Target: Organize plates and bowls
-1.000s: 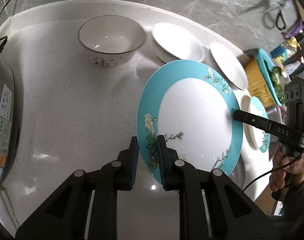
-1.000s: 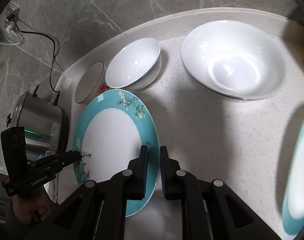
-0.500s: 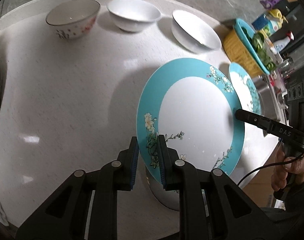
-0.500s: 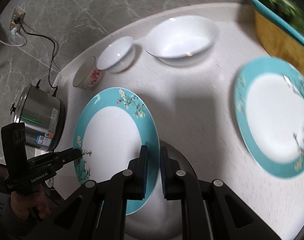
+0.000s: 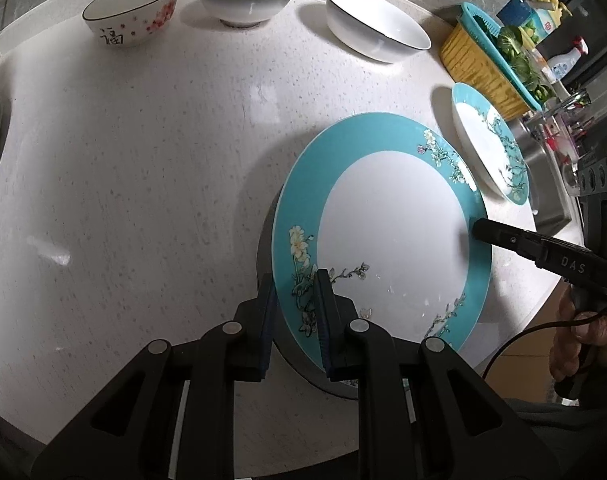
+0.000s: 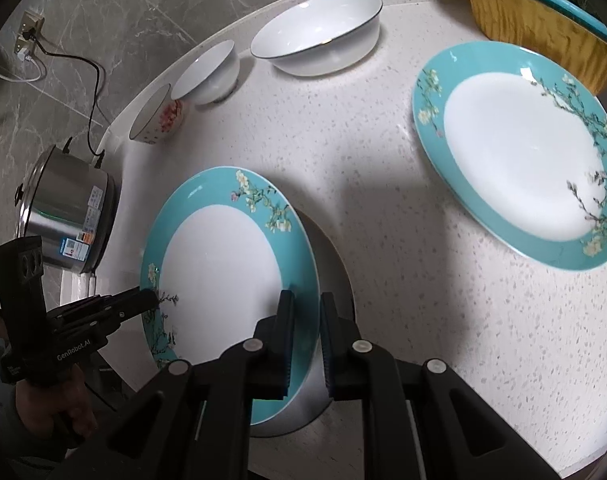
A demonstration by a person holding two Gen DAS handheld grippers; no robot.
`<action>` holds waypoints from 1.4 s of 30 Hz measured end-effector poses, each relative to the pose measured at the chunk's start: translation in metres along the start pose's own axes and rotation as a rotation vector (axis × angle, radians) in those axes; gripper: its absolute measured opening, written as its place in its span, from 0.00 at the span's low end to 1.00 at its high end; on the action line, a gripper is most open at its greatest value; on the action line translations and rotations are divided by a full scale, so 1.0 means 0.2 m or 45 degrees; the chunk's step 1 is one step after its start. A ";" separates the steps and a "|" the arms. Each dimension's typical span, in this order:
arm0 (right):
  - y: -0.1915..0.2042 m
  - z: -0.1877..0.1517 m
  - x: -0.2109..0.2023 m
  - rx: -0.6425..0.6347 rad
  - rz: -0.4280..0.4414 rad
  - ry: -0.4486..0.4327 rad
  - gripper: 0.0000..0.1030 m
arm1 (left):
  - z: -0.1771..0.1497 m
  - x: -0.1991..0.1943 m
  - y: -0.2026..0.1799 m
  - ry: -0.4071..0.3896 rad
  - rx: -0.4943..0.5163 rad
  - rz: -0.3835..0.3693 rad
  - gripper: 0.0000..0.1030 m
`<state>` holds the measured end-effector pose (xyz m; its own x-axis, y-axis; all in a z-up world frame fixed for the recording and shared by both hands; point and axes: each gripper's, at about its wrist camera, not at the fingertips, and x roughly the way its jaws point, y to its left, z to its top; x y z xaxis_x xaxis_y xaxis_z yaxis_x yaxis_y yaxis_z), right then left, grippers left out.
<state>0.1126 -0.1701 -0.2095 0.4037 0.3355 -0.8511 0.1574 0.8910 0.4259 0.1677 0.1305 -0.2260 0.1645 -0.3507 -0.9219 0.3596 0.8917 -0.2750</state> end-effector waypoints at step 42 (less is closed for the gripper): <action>0.19 -0.13 0.09 -0.305 -0.385 -0.111 0.29 | -0.07 0.09 -0.09 -0.071 0.241 0.205 0.28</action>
<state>0.1021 -0.1222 -0.2166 0.4479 0.0288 -0.8936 0.0705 0.9952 0.0675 0.1513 0.1123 -0.2406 0.2822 -0.2286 -0.9317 0.4893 0.8697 -0.0652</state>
